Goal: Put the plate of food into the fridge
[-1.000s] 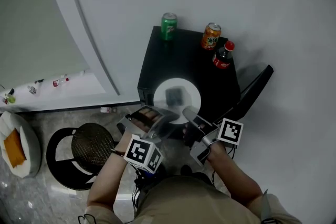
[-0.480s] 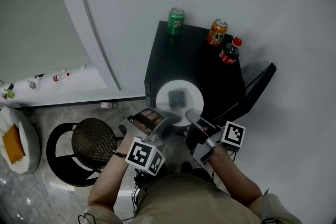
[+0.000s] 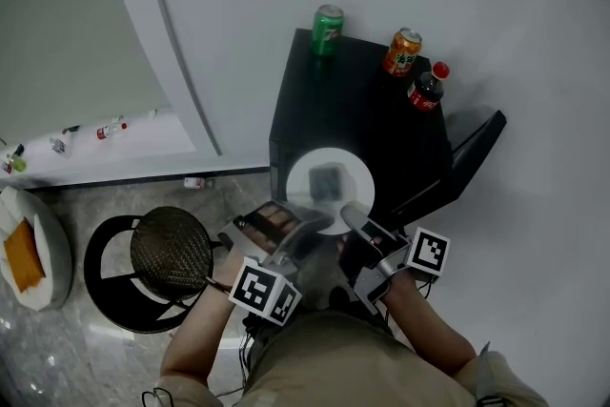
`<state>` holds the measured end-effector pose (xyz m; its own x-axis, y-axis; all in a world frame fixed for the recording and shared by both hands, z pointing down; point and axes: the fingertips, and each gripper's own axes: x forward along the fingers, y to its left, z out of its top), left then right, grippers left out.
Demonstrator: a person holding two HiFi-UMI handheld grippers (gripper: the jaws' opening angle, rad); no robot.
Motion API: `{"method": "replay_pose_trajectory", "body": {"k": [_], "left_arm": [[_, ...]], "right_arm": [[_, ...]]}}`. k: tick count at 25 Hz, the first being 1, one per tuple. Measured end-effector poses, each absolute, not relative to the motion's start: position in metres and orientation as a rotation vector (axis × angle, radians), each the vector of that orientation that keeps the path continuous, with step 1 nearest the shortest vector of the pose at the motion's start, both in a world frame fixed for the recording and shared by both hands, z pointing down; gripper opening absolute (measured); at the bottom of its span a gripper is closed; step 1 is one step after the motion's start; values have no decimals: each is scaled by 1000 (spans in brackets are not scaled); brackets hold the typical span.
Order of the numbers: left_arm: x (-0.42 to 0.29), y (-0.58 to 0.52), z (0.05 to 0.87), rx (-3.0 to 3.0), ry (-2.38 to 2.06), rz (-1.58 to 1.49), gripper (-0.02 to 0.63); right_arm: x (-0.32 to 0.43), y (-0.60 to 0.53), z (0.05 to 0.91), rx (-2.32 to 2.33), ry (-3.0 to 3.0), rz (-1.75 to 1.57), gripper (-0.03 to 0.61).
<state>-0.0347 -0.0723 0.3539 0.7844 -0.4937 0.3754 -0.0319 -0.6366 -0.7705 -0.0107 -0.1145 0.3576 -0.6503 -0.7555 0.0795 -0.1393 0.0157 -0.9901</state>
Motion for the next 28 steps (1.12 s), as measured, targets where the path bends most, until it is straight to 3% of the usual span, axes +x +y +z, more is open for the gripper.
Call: {"method": "replay_pose_trajectory", "body": {"k": [28], "left_arm": [[-40, -42, 384, -2307, 387, -798, 118]], "right_arm": [[-3, -84, 403, -980, 1731, -1761, 34]]}}
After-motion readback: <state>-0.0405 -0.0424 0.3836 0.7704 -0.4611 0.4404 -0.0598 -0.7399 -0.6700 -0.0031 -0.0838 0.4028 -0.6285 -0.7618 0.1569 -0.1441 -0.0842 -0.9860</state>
